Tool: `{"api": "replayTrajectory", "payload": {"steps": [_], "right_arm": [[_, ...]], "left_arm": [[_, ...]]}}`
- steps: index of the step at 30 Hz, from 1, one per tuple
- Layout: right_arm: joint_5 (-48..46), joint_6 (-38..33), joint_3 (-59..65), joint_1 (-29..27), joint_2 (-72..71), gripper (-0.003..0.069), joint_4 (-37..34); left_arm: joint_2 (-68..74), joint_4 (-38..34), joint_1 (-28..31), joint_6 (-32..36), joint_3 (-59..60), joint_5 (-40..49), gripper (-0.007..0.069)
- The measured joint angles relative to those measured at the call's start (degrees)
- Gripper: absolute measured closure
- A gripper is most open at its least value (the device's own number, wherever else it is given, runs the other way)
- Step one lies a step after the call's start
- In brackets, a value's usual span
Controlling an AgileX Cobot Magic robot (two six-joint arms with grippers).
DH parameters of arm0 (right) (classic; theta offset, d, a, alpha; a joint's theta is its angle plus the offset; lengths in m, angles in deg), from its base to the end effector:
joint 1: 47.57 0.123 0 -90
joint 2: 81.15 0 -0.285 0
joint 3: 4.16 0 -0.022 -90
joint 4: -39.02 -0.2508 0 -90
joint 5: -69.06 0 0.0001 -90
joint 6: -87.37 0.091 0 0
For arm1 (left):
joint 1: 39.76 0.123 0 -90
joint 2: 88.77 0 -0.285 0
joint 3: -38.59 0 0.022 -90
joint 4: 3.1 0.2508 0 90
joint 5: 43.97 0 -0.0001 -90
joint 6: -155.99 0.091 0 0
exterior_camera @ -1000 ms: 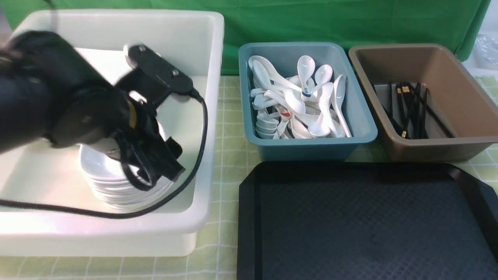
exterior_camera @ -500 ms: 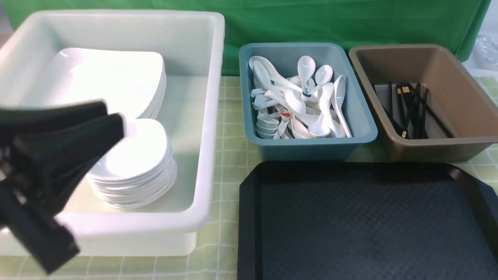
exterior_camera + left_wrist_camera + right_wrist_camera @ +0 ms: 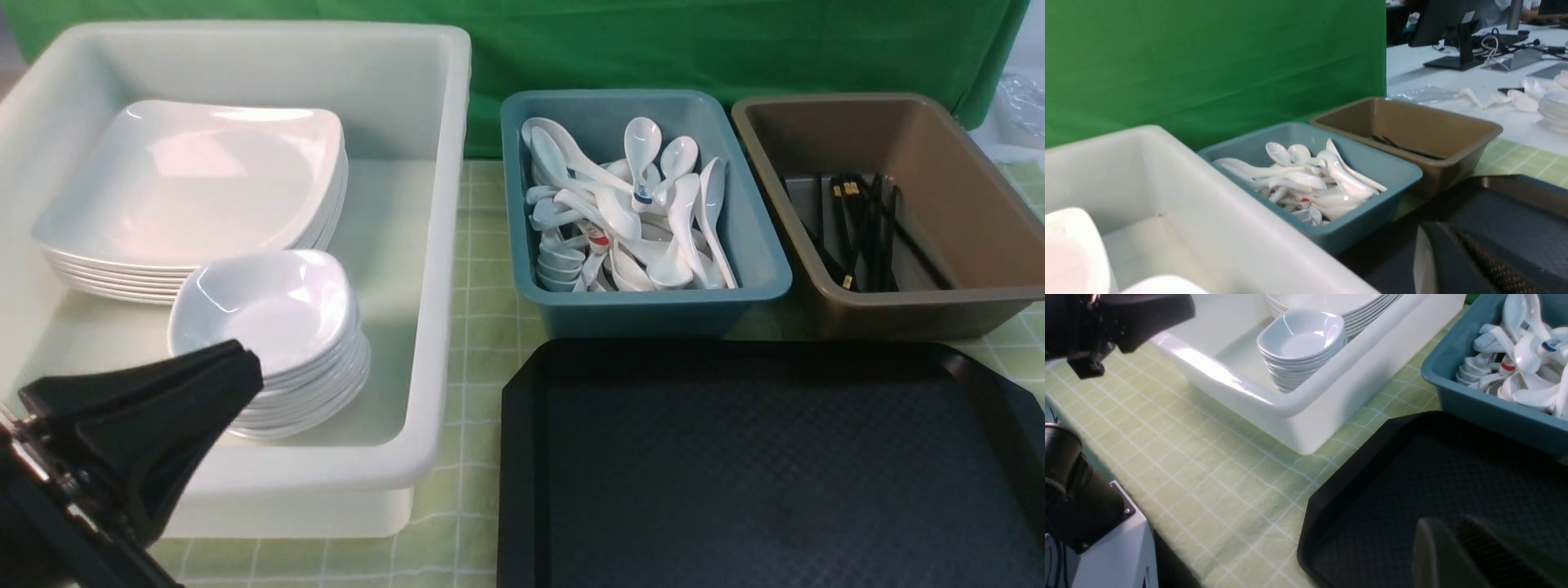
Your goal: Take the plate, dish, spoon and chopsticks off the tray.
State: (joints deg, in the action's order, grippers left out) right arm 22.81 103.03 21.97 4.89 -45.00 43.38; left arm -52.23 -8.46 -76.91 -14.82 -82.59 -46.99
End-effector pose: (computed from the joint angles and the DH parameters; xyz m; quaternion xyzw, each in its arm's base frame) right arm 0.0453 0.0507 0.3984 -0.2611 0.7680 0.2957 0.5046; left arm 0.0909 -0.0683 0.2873 0.2510 0.6764 -0.1968 0.6639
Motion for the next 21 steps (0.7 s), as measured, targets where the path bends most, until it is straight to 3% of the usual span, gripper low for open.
{"api": "replayTrajectory", "payload": {"steps": [5,8,11,12,16,21], "right_arm": [[0.87,0.0,0.63,-7.07,0.0,0.0532,-0.18],[2.41,-0.46,3.63,-19.11,-0.7,0.0537,-0.18],[4.75,-3.12,7.84,-27.75,-2.99,0.0601,-0.41],[8.13,-4.9,12.02,-32.95,-4.85,0.0624,-0.87],[23.07,-8.36,27.7,-44.4,-13.07,0.0642,-2.31],[34.66,-10.87,47.43,-50.4,-24.53,0.0641,-2.41]], "left_arm": [[0.13,0.05,0.0,0.0,2.56,-0.07,0.0613],[0.18,0.05,0.0,0.0,4.19,-0.05,0.0613],[0.18,0.22,0.0,0.0,4.81,0.31,0.0613],[0.18,0.27,0.0,0.0,4.91,0.9,0.0613],[0.18,0.39,0.0,0.0,5.1,2.56,0.0613],[0.18,0.39,0.0,0.0,5.1,2.6,0.0613]]}}
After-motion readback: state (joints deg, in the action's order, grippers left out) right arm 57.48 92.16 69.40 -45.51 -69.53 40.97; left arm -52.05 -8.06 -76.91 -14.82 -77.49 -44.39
